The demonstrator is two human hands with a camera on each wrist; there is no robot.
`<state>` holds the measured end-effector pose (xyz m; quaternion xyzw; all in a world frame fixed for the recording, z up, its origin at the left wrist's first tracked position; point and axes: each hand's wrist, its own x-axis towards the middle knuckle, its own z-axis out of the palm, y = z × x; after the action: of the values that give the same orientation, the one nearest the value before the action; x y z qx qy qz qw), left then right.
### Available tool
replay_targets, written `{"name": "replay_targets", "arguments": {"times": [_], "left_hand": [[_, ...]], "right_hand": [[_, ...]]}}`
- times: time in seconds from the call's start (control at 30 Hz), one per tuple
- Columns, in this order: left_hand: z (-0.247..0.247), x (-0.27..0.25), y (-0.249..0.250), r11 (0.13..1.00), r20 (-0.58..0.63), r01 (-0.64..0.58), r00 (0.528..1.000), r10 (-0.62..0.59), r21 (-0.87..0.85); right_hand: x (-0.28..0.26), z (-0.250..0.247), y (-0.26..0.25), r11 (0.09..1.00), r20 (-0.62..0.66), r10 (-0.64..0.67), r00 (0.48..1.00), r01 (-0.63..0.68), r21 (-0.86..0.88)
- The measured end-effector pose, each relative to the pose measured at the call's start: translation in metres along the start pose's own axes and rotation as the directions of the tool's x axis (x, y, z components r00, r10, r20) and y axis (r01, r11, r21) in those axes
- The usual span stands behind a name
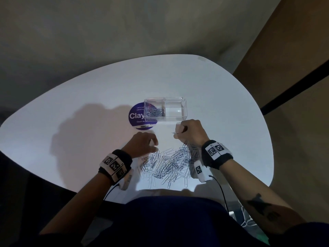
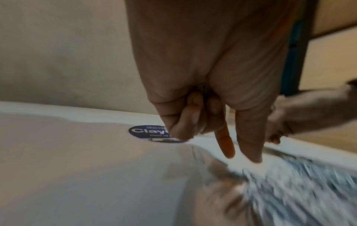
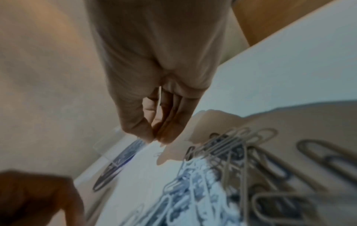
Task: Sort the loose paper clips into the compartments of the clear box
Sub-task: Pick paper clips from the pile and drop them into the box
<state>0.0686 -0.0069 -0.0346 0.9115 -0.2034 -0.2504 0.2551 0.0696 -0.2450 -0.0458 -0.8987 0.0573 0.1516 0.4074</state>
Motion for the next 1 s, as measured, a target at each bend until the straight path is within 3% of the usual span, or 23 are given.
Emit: {"name": "replay_targets", "arguments": {"times": [0.07,0.17,0.3,0.37,0.43,0.5,0.6,0.67,0.77,0.9,1.0], "left_hand": [[0.002,-0.008,-0.007,0.995,-0.020,-0.003,1.000,0.006,0.103],[0.015,-0.014,-0.007,0.986,-0.067,-0.017,0.997,0.029,0.165],[0.029,-0.013,-0.004,0.986,-0.116,-0.014,0.993,0.034,0.164],[0.033,-0.009,-0.003,0.986,-0.130,-0.004,0.991,0.026,0.170],[0.035,-0.006,-0.001,0.982,-0.156,0.016,0.988,0.013,0.186],[0.035,-0.003,-0.001,0.980,-0.175,0.030,0.984,0.005,0.197],[0.036,0.000,0.000,0.981,-0.180,0.062,0.983,-0.029,0.186],[0.037,0.002,0.000,0.984,-0.160,0.069,0.986,-0.042,0.167],[0.037,0.003,0.000,0.985,-0.117,0.048,0.993,-0.029,0.166],[0.036,0.000,-0.004,0.990,-0.094,0.045,0.995,-0.033,0.130],[0.030,0.000,-0.002,0.997,-0.130,0.074,0.988,-0.078,-0.036]], "right_hand": [[-0.004,-0.001,0.007,0.975,0.062,0.007,0.998,-0.020,0.221],[-0.010,-0.002,0.016,0.827,0.183,0.072,0.980,-0.161,0.539],[-0.014,-0.009,0.020,0.634,0.207,0.099,0.973,-0.222,0.741],[-0.017,-0.016,0.022,0.588,0.209,0.105,0.972,-0.230,0.775],[-0.018,-0.020,0.026,0.662,0.181,0.096,0.979,-0.198,0.723],[-0.018,-0.022,0.030,0.806,0.119,0.093,0.989,-0.145,0.574],[-0.013,-0.021,0.040,0.982,0.059,-0.050,0.997,0.038,0.187],[-0.010,-0.018,0.041,0.974,0.145,-0.200,0.969,0.213,-0.078],[-0.010,-0.015,0.038,0.887,0.266,-0.261,0.928,0.339,-0.313],[-0.008,-0.021,0.041,0.892,0.342,-0.196,0.919,0.312,-0.326],[-0.013,-0.025,0.046,0.946,0.323,-0.150,0.935,0.230,-0.227]]}}
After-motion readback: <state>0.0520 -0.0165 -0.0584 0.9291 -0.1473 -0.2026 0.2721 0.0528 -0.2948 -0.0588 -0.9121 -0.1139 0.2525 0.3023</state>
